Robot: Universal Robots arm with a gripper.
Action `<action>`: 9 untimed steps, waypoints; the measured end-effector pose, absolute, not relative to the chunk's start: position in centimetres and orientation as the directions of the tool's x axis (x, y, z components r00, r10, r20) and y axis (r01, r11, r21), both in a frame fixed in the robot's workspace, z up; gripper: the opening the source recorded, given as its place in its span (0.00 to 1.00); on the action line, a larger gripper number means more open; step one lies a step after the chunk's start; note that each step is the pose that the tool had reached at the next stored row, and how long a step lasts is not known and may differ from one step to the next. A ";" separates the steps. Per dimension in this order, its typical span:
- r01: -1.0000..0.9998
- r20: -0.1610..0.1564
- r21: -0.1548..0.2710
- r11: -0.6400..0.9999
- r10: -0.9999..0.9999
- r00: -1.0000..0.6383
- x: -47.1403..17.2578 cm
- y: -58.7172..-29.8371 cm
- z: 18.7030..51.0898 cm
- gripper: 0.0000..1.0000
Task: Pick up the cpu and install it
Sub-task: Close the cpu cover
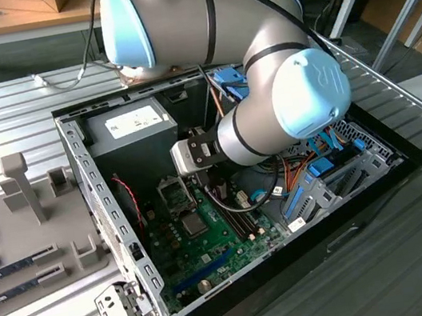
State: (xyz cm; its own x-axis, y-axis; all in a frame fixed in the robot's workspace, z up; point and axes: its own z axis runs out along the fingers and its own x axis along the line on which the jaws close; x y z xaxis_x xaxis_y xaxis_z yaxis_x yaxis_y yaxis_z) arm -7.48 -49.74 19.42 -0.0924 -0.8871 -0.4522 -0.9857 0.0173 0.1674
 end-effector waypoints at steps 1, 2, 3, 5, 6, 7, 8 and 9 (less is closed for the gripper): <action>-0.986 -0.455 0.167 0.017 -0.886 -0.092 -7.5 -49.7 19.4 0.11; -0.986 -0.456 0.167 0.016 -0.885 -0.092 -7.5 -49.7 19.5 0.11; -0.986 -0.457 0.167 0.016 -0.885 -0.092 -7.5 -49.7 19.8 0.11; -0.986 -0.457 0.167 0.016 -0.885 -0.092 -7.5 -49.8 20.0 0.11; -0.986 -0.457 0.166 0.016 -0.885 -0.091 -7.5 -49.8 20.0 0.11; -0.986 -0.439 0.165 0.019 -0.894 -0.091 -7.6 -49.8 20.0 0.11; -0.986 -0.408 0.164 0.022 -0.909 -0.088 -7.6 -49.8 20.0 0.11; -0.986 -0.385 0.164 0.024 -0.919 -0.086 -7.6 -49.8 20.0 0.11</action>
State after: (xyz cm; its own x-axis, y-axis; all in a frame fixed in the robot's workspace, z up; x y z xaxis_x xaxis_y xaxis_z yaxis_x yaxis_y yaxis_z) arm -7.61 -49.76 20.01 -0.0863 -0.9187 -0.3853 -0.9862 0.0240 0.1637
